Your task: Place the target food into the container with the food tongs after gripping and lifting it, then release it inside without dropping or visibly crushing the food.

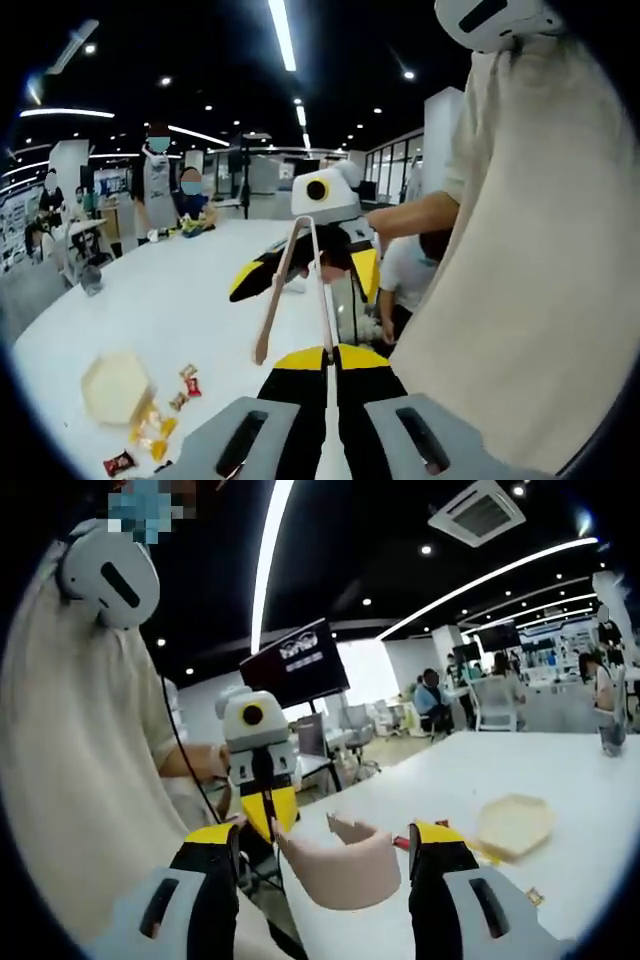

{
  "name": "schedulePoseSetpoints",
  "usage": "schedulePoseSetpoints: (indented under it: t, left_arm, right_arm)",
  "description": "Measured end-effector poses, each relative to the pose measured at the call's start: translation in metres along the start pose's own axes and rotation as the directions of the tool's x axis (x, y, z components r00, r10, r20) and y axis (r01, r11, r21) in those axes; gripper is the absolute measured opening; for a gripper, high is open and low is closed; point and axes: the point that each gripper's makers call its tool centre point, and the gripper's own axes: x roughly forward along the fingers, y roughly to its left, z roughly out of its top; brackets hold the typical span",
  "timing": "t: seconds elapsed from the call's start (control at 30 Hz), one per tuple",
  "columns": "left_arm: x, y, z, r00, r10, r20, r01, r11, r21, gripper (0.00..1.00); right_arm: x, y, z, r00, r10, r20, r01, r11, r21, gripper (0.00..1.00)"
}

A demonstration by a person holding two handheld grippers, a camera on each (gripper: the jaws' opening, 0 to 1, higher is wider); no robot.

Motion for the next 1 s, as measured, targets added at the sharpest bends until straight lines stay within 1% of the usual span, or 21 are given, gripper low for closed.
schedulePoseSetpoints:
  t: [0.1, 0.17, 0.23, 0.5, 0.77, 0.83, 1.0]
  left_arm:
    - [0.002, -0.003, 0.002, 1.0, -0.016, -0.004, 0.016, 1.0, 0.011, 0.0]
    - [0.003, -0.005, 0.003, 1.0, -0.023, -0.011, 0.023, 1.0, 0.017, 0.0]
    - [0.004, -0.006, 0.003, 0.999, -0.028, -0.02, 0.029, 0.999, 0.025, 0.0]
    - [0.006, -0.009, 0.007, 0.999, -0.04, -0.008, 0.04, 0.999, 0.031, 0.0]
    - [0.006, -0.011, 0.008, 0.999, -0.05, -0.004, 0.05, 0.998, 0.026, 0.0]
    - [0.005, -0.012, 0.009, 0.999, -0.051, -0.002, 0.051, 0.998, 0.025, 0.0]
    - [0.005, -0.012, 0.009, 0.998, -0.054, -0.007, 0.055, 0.998, 0.022, 0.0]
  right_arm:
    - [0.003, 0.006, 0.002, 0.999, 0.032, -0.009, -0.032, 0.999, -0.005, 0.7]
    - [0.004, 0.007, 0.002, 0.999, 0.035, -0.011, -0.035, 0.999, -0.005, 0.7]
    - [0.007, 0.011, 0.002, 0.998, 0.056, -0.02, -0.056, 0.998, -0.011, 0.7]
    - [0.01, 0.016, 0.003, 0.997, 0.073, -0.035, -0.074, 0.997, -0.025, 0.69]
    - [0.013, 0.02, 0.008, 0.996, 0.087, -0.023, -0.088, 0.996, -0.027, 0.67]
    - [0.013, 0.021, 0.009, 0.996, 0.092, -0.02, -0.092, 0.995, -0.028, 0.66]
    - [0.014, 0.027, 0.007, 0.992, 0.119, -0.037, -0.12, 0.992, -0.027, 0.55]
